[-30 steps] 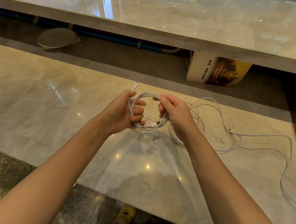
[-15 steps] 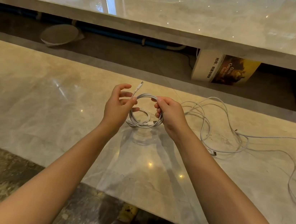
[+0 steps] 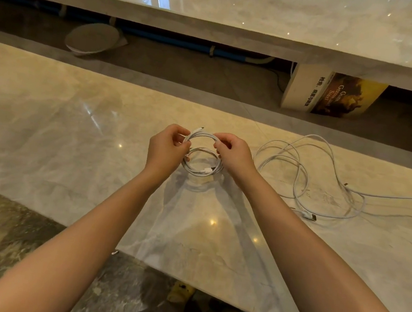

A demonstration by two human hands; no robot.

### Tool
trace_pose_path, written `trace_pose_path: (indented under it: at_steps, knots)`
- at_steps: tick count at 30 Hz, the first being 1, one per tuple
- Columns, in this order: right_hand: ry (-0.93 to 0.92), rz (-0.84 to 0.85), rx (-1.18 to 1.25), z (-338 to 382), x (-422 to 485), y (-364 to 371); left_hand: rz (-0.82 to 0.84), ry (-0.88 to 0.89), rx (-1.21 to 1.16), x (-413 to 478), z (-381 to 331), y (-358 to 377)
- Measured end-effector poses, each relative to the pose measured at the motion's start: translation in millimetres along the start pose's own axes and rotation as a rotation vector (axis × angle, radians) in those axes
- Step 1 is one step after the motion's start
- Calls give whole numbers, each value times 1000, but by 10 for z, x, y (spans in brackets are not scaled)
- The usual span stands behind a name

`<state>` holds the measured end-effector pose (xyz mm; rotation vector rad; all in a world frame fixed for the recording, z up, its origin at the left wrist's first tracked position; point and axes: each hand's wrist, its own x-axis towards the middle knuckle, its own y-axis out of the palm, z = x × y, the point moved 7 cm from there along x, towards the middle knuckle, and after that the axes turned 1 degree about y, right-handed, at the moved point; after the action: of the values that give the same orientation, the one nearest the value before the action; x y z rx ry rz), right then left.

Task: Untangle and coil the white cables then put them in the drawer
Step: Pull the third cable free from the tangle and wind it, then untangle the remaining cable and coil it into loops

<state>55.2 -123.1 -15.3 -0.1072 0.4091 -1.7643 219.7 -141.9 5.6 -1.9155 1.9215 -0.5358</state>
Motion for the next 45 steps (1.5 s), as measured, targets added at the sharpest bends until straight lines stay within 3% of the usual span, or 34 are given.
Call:
trace_pose_path:
  at_steps: [10,14,17,20,24,26,28,31,34,40,45]
  knots:
    - [10,-80,-358,-426,199,110,82,59,363,257,337,352]
    - [-5,-68,-358,-417,137,81,122,68,358,257,408,370]
    - [-16,-34,-281,-282,21,-111,60,93,313,221,271,280]
    - [-53,-17,-394,-217,-139,-530,38,187,327,92,-15,302]
    - [-10,74,-802,-431,-483,-1012,289,347,281,-348,-433,876]
    - [31,133,-1013,-603,-634,-1061,436,245,255,-544,-473,1198]
    - [13,134,-1100,-710,-711,-1050,540,24,191,-678,-393,1433]
    - [-89,9,-997,-676,-757,-1078,558,-295,-43,-791,-273,1605]
    - [-133,-102,-779,-623,-789,-1145,503,-433,-273,-783,-299,1615]
    - [-70,-18,-317,-575,-844,-1284,469,-421,-354,-665,-367,1474]
    - [-74,-96,-235,-485,-882,-1540,394,-367,-433,-576,-422,1255]
